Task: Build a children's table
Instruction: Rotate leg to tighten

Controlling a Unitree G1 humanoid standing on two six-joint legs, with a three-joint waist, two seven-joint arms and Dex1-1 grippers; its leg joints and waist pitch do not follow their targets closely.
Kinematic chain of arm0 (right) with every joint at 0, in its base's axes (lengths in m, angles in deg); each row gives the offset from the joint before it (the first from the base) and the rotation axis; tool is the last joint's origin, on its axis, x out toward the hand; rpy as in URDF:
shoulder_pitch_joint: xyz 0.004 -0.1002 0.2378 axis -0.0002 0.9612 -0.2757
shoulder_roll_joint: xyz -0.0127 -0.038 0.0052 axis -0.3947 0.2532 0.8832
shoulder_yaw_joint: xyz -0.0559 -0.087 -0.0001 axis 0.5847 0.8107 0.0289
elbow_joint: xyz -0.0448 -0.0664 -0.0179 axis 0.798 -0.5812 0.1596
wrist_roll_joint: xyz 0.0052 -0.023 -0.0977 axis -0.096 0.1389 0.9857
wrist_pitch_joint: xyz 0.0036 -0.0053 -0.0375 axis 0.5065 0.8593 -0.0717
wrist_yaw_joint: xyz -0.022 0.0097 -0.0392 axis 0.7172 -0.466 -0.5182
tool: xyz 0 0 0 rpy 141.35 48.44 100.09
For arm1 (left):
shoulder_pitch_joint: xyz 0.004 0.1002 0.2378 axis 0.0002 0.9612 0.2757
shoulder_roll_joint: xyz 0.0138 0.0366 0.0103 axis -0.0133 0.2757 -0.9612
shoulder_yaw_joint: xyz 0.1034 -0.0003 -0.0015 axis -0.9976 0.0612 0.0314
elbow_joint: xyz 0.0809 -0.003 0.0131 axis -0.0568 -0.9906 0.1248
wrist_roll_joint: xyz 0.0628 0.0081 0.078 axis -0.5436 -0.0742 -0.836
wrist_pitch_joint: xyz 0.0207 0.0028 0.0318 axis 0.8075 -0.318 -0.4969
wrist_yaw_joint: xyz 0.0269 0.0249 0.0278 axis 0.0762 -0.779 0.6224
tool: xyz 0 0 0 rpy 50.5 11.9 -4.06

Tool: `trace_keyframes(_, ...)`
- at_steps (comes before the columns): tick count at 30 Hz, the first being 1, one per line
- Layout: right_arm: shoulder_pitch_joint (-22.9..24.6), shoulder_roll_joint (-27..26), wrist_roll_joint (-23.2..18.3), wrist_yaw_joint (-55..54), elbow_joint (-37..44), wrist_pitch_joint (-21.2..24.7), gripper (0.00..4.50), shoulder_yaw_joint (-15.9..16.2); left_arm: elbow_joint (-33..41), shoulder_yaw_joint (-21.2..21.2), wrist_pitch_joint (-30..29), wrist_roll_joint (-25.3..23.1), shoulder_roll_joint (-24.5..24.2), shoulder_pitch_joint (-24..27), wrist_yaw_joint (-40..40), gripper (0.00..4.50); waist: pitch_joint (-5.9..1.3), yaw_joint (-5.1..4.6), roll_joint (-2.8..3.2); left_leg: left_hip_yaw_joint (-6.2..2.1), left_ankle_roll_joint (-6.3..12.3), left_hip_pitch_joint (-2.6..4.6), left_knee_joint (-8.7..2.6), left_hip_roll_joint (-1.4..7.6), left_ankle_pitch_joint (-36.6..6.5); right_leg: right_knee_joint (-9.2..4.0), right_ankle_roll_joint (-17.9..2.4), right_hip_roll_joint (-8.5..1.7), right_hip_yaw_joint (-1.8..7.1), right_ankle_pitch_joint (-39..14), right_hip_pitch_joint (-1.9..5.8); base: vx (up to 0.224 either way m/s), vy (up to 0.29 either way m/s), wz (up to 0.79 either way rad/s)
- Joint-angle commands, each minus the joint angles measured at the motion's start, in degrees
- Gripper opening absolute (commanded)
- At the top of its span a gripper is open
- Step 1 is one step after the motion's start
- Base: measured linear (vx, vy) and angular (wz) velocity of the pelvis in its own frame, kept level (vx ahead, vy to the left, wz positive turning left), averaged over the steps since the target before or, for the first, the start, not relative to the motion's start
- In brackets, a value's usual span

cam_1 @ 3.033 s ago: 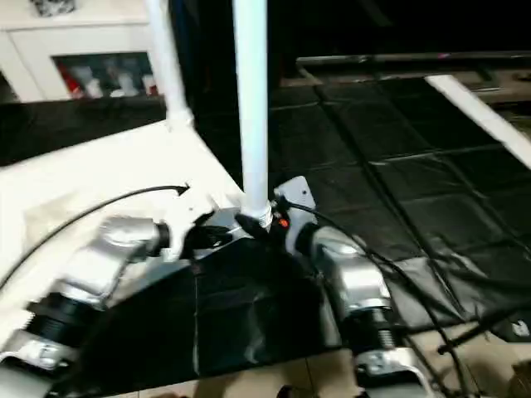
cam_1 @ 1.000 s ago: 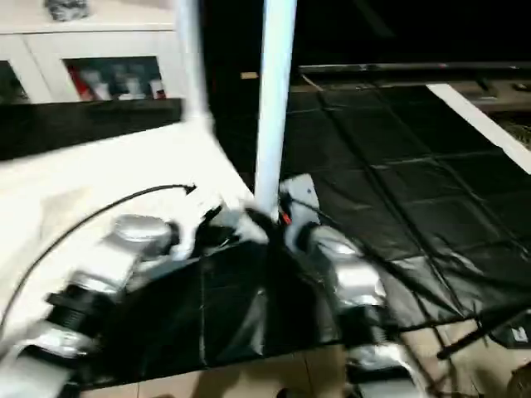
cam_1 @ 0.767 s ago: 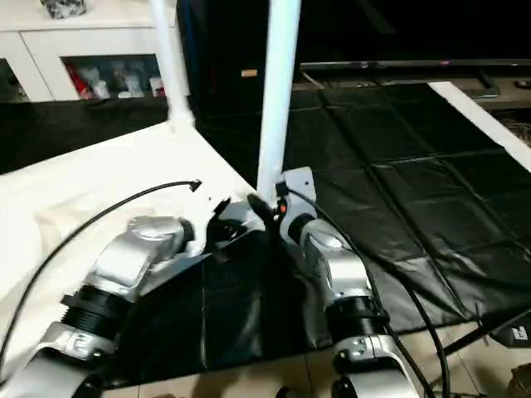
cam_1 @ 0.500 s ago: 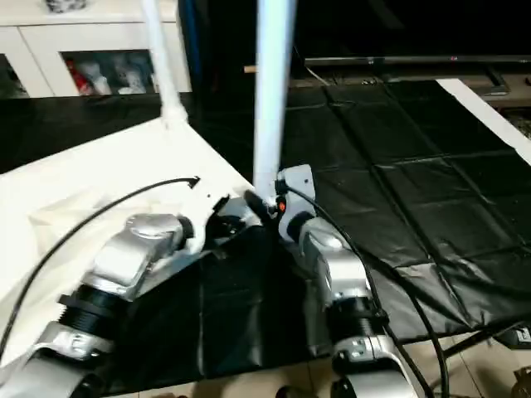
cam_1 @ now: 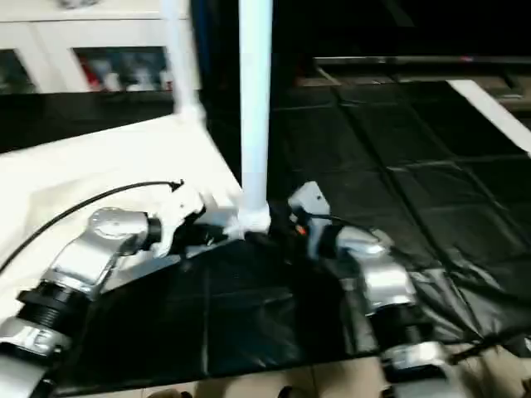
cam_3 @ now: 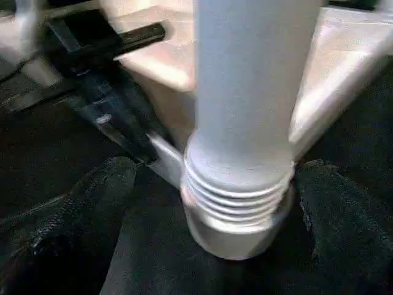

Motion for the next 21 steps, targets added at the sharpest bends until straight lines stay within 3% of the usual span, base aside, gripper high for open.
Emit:
trace_keyframes(1, -1.2, 2.1, -0.9, 6.2, 0.4, -1.1, 4.41, 1.9, -1.8, -2.9, 3.5, 0.4, -0.6, -0.7, -5.9, 0.0, -4.06, 0.18, -0.01, 0.01, 7.04, 0.14, -3.09, 1.81, -6.6, -2.72, -14.0, -3.55, 3.53, -8.3, 3.65, 0.0, 0.0, 0.0)
trace_keyframes(7, -3.6, 3.6, 1.7, 10.6, -3.0, -4.8, 4.41, 4.7, -2.4, -6.3, 8.2, -0.7, -2.4, -1.2, -12.8, 0.0, -4.0, 0.56, -0.24, 0.03, 5.08, 0.3, -3.21, 2.0, -8.1, -2.98, -13.3, -3.86, 3.68, -12.7, 3.35, 0.0, 0.0, 0.0)
trace_keyframes(11, -4.5, 3.2, 1.7, 11.4, -4.2, -5.3, 4.41, 5.2, -2.5, -7.4, 9.6, -0.8, -2.7, -1.3, -14.4, 0.0, -4.11, 0.77, -0.36, 0.05, 4.86, 0.27, -3.18, 2.1, -8.0, -2.62, -13.6, -3.77, 3.7, -11.8, 3.34, 0.0, 0.0, 0.0)
trace_keyframes(16, -4.7, 2.9, 1.2, 14.1, -4.9, -5.8, 4.41, 6.7, -3.0, -8.4, 11.9, -1.3, -2.7, -1.2, -16.1, 0.0, -4.07, 1.17, -0.62, 0.07, 4.62, 0.15, -3.1, 2.11, -8.8, -2.76, -12.6, -3.98, 3.82, -14.3, 3.3, 0.0, 0.0, 0.0)
trace_keyframes(21, -4.5, 2.1, 0.7, 16.1, -5.6, -6.1, 3.88, 7.5, -2.4, -9.1, 13.1, -1.4, -3.0, -1.1, -17.6, 0.0, -4.13, 1.28, -0.62, -0.01, 4.29, -0.01, -3.08, 2.07, -8.9, -2.76, -12.0, -3.98, 3.76, -15.2, 3.37, 0.0, 0.0, 0.0)
